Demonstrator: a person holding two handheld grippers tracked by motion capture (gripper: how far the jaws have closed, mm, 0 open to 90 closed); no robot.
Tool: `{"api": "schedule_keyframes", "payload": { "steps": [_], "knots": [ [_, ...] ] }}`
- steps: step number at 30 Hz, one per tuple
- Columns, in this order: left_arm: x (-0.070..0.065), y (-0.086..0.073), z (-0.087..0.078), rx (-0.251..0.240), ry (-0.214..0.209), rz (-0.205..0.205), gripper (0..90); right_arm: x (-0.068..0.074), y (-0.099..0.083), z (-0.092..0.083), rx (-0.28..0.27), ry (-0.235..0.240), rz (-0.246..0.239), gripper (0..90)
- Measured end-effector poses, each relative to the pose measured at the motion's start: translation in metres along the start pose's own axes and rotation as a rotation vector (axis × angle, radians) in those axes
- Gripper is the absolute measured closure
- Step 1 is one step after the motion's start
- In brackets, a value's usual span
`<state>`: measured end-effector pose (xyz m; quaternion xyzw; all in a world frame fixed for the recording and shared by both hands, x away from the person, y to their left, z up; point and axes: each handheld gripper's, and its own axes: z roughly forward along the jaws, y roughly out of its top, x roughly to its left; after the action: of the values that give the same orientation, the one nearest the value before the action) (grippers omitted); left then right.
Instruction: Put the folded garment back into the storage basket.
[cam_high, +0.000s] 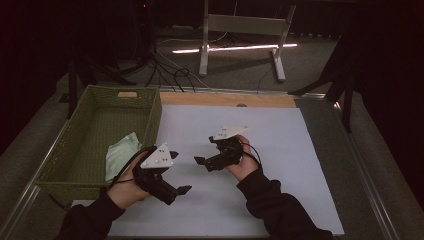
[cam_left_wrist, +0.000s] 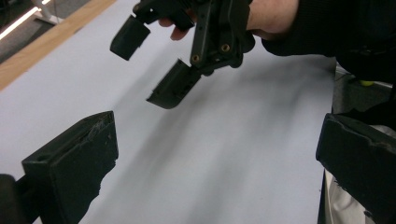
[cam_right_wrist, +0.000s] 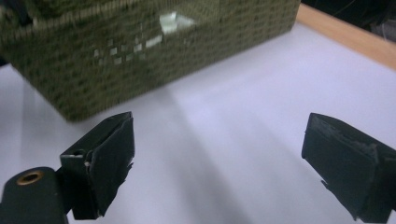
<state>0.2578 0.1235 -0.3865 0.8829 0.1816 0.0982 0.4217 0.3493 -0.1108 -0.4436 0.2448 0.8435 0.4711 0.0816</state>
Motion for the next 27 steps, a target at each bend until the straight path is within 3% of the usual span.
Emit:
{"api": "schedule_keyframes", "payload": {
  "steps": [11, 15, 27],
  "knots": [
    [-0.011, -0.017, 0.031, 0.028, -0.015, -0.001, 0.5, -0.001, -0.047, -0.01, 0.021, 0.007, 0.025, 9.4],
    [-0.015, -0.027, 0.042, 0.055, -0.017, 0.002, 0.5, 0.0, -0.058, -0.013, 0.026, 0.011, 0.013, 9.4],
    [-0.02, -0.056, 0.056, 0.065, -0.015, -0.026, 0.5, -0.001, -0.1, -0.034, 0.062, 0.009, 0.036, 9.5]
  ]
}}
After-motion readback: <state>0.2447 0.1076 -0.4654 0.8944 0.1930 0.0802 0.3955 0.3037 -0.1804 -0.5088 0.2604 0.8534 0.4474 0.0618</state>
